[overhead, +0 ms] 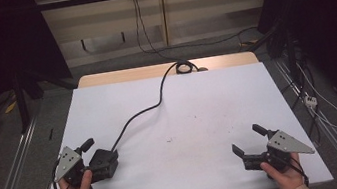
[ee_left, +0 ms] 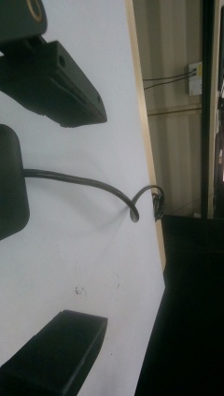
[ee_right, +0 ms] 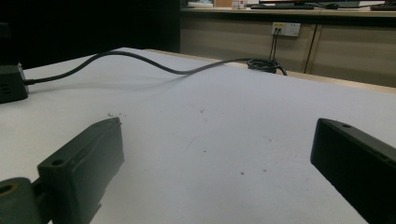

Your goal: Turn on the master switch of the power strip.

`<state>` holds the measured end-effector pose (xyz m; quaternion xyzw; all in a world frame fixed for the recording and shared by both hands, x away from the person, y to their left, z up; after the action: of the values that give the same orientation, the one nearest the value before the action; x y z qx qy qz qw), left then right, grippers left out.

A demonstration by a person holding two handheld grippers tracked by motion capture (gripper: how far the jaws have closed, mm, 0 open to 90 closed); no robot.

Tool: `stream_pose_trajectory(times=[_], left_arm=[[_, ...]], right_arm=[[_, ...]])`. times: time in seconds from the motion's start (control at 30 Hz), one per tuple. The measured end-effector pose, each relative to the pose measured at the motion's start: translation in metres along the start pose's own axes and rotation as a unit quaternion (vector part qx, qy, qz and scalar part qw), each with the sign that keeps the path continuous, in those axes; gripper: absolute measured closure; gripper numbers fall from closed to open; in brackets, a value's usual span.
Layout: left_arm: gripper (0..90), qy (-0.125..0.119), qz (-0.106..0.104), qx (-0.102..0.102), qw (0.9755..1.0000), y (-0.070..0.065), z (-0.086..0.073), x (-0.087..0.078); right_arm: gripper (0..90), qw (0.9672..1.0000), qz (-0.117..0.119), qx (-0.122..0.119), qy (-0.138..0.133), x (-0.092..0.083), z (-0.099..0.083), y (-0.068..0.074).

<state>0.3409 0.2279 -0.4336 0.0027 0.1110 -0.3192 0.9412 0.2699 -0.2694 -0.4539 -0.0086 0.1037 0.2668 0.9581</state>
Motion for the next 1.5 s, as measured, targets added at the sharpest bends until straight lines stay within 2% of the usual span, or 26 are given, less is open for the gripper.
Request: stream_pose_trajectory(times=[0.47,0.9,1.17,1.43,1.5], left_arm=[[5.5,0.002,0.005,-0.011,0.9999,0.002,0.002,-0.003],[27.4,0.006,0.021,-0.013,0.9997,0.006,0.006,-0.009],[37.8,0.018,0.018,-0.006,0.9997,0.008,0.006,-0.011],[44.3,0.020,0.009,-0.010,0.9997,0.012,0.005,-0.014],[48.6,0.019,0.006,-0.012,0.9997,0.013,0.005,-0.015]], right_arm=[[2.7,1.0000,0.000,-0.003,0.000,0.001,0.001,0.001],[2.7,1.0000,0.000,-0.003,-0.003,0.000,0.001,0.000],[2.8,1.0000,-0.003,-0.005,-0.002,0.000,0.001,0.000],[2.8,1.0000,-0.003,-0.006,-0.002,0.000,0.002,0.000],[3.0,1.0000,-0.003,-0.006,-0.003,-0.001,0.002,0.000]])
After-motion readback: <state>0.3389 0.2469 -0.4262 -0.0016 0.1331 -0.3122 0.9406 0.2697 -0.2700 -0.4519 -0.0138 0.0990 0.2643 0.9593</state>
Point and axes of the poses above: each handheld gripper's, and its own axes: x roughly forward along the jaws, z roughly out of its top, y roughly to its left, the point moved 2 cm from there along x, roughly forward along the jaws, and after that the axes turned 3 degrees about z, right-handed, at the moved point
